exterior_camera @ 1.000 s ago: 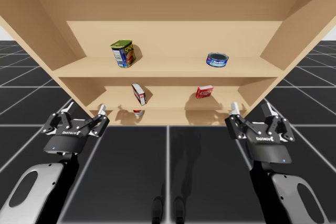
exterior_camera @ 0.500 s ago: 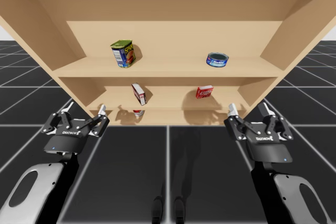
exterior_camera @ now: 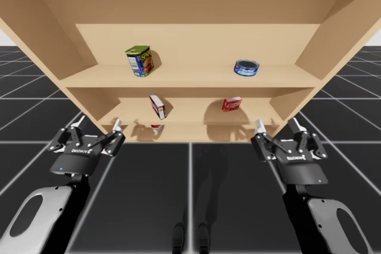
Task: Look through the shelves, find the pudding box, and take it.
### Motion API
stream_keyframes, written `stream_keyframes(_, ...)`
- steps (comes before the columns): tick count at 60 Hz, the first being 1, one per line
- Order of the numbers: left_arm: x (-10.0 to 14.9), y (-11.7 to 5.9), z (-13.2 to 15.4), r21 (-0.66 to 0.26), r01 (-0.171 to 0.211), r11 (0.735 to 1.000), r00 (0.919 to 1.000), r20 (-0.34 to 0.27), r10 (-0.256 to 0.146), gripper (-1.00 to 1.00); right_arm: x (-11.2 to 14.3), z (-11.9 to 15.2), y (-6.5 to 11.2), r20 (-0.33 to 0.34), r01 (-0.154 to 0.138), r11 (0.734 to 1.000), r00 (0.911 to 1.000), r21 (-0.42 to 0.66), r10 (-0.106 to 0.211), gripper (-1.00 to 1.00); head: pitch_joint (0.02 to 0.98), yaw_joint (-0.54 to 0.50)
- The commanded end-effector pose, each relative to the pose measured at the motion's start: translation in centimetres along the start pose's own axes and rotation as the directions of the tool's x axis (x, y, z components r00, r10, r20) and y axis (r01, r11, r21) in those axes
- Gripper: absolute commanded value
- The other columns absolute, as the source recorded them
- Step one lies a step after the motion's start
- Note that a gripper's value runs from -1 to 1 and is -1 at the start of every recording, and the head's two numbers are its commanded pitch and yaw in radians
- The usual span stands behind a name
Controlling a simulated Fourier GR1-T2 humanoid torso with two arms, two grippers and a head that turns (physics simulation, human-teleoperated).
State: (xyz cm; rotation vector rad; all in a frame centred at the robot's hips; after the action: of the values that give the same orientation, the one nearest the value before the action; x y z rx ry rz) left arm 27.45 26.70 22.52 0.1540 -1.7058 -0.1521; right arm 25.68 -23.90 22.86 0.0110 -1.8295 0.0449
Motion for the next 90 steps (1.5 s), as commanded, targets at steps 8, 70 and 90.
stream_keyframes(8, 0.7, -0.9, 0.5, -0.075, -0.038, 0.996, 0.9992, -0.010, 0.037, -1.00, -0.2, 0.0, 0.3, -0.007, -0.005, 1.000, 1.0000, 0.005, 0.005, -1.00, 0.524, 0.21)
stream_keyframes(70, 1.5, -3.7, -7.3, -0.585, -0.171, 0.792, 0.9840, -0.141, 0.109, -1.00, -0.7, -0.1, 0.4, -0.003, -0.030, 1.000, 0.9996, 0.000, 0.030, -1.00, 0.507, 0.21)
stream_keyframes(90, 1.1, -3.4, -9.6, -0.608, -0.204, 0.767, 0.9774, -0.171, 0.125, -1.00, -0.7, -0.1, 0.2, -0.002, -0.028, 1.000, 0.9996, -0.001, 0.028, -1.00, 0.508, 0.21)
